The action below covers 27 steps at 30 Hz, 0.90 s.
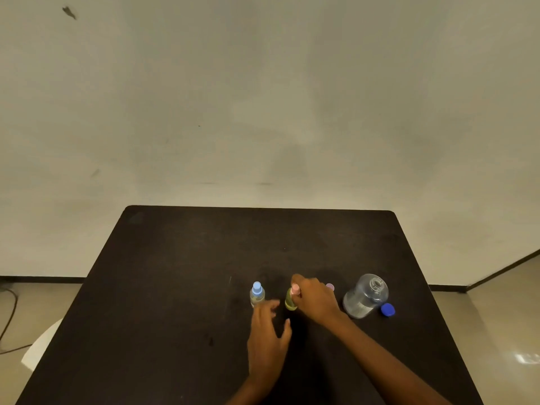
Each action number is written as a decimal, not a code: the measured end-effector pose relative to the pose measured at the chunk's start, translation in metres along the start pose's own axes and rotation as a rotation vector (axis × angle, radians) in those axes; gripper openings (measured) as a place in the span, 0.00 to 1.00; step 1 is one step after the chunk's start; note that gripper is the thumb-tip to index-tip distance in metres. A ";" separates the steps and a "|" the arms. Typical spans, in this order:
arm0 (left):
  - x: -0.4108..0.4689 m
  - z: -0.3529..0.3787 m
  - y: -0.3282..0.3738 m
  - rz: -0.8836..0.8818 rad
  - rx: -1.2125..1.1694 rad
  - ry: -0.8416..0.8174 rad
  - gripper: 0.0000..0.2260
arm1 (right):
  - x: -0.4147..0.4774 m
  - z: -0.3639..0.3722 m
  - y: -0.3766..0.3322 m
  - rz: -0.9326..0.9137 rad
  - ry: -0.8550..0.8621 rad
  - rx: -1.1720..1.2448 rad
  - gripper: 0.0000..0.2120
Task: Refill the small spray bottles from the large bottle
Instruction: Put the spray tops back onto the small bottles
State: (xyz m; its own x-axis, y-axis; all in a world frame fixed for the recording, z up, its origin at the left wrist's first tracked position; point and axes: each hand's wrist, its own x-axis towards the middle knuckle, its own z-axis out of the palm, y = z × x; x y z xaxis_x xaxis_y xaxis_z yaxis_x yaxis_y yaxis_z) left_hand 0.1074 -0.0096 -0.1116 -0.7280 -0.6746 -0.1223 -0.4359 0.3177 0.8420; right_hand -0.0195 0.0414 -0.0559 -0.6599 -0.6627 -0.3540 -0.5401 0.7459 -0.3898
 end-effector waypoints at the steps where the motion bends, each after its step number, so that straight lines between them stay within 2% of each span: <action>1: 0.006 0.006 0.005 -0.011 -0.027 -0.034 0.25 | 0.001 0.000 0.000 -0.015 -0.004 -0.010 0.01; 3: 0.022 0.021 0.009 -0.012 -0.117 -0.113 0.31 | 0.001 0.001 0.002 -0.038 -0.011 -0.012 0.02; 4: 0.031 0.027 0.009 -0.010 -0.156 -0.152 0.30 | 0.003 0.002 0.003 -0.045 -0.022 -0.015 0.02; 6: 0.048 0.033 0.006 0.000 -0.141 -0.200 0.18 | 0.006 0.005 0.006 -0.070 -0.034 -0.018 0.06; 8: 0.057 0.032 0.002 0.056 -0.064 -0.179 0.04 | 0.007 0.006 0.006 -0.074 -0.042 -0.043 0.07; 9: 0.059 0.032 0.000 0.091 -0.023 -0.168 0.03 | 0.007 0.006 0.005 -0.077 -0.042 -0.066 0.06; 14: 0.060 0.036 -0.011 0.152 0.058 -0.159 0.06 | 0.003 0.011 0.005 -0.077 -0.028 -0.098 0.09; 19: 0.060 0.037 -0.011 0.134 0.081 -0.158 0.06 | 0.001 0.007 -0.004 0.046 -0.062 -0.182 0.12; 21: 0.060 0.034 -0.006 0.111 0.107 -0.157 0.09 | 0.001 0.007 -0.006 0.100 -0.086 -0.192 0.14; 23: 0.058 0.029 0.001 0.064 0.120 -0.185 0.14 | 0.001 0.011 -0.002 0.056 -0.050 -0.156 0.22; 25: 0.053 0.024 0.006 0.021 0.073 -0.259 0.29 | -0.005 0.006 0.003 0.015 -0.025 -0.054 0.31; 27: 0.042 0.020 0.012 -0.009 -0.033 -0.262 0.42 | -0.010 -0.011 0.009 -0.008 0.049 -0.012 0.29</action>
State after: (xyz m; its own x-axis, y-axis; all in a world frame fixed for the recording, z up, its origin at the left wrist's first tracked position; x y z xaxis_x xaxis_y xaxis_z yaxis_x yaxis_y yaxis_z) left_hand 0.0612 -0.0210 -0.1173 -0.8381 -0.4804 -0.2585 -0.4289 0.2872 0.8565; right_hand -0.0234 0.0557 -0.0464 -0.6798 -0.6652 -0.3088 -0.5515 0.7413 -0.3825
